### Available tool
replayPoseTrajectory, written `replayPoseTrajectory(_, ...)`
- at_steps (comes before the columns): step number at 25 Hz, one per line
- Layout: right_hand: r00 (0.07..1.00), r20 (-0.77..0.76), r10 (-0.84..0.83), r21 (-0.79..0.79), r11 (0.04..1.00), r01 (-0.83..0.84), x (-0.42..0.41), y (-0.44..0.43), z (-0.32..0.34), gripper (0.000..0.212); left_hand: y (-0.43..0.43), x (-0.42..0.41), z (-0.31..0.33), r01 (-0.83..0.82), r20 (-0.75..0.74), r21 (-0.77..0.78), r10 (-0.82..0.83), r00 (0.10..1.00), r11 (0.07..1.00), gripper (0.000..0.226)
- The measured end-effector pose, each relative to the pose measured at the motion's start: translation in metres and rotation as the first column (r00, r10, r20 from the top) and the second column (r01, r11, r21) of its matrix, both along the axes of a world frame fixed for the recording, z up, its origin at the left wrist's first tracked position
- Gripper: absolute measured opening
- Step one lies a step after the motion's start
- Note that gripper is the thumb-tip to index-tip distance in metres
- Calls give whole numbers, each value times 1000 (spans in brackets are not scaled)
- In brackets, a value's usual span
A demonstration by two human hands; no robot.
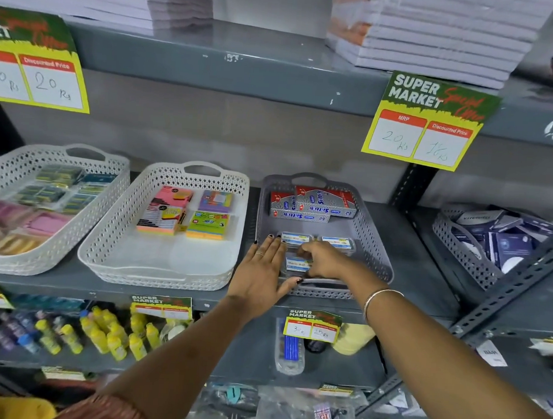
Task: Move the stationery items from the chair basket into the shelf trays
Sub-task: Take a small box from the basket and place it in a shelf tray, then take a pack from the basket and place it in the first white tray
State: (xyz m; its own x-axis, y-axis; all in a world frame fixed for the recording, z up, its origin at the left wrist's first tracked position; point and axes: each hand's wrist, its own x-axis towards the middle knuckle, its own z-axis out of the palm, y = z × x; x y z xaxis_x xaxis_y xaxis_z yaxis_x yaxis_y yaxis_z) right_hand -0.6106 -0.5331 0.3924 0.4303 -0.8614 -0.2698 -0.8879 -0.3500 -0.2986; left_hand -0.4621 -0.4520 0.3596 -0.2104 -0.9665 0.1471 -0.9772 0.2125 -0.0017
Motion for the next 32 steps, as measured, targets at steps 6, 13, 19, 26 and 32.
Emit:
replayPoseTrajectory(6, 989, 143, -20, -36, 999, 25, 17, -9, 44, 68, 13, 22, 17, -46, -130, -208, 19, 991, 977, 77)
replayPoseTrajectory(13, 954, 230, 190, -244, 961, -132, 164, 0, 77, 56, 64, 173, 27, -314, -211, -327, 255, 944, 891, 76)
replayPoseTrajectory(19, 836, 361, 413, -317, 897, -307, 374, 84, 68, 44, 170, 352, -9, -558, -208, -253, 519, 829, 790, 81)
replayPoseTrajectory(26, 630, 384, 675, -475, 729, -493, 563, 212, -8, 44, 309, 506, -116, -821, -243, -48, 790, 562, 569, 80)
replayPoseTrajectory(32, 602, 155, 783, -190, 621, -760, 632, 271, -175, 42, 386, 507, -245, -885, -189, 170, 896, 402, 433, 77)
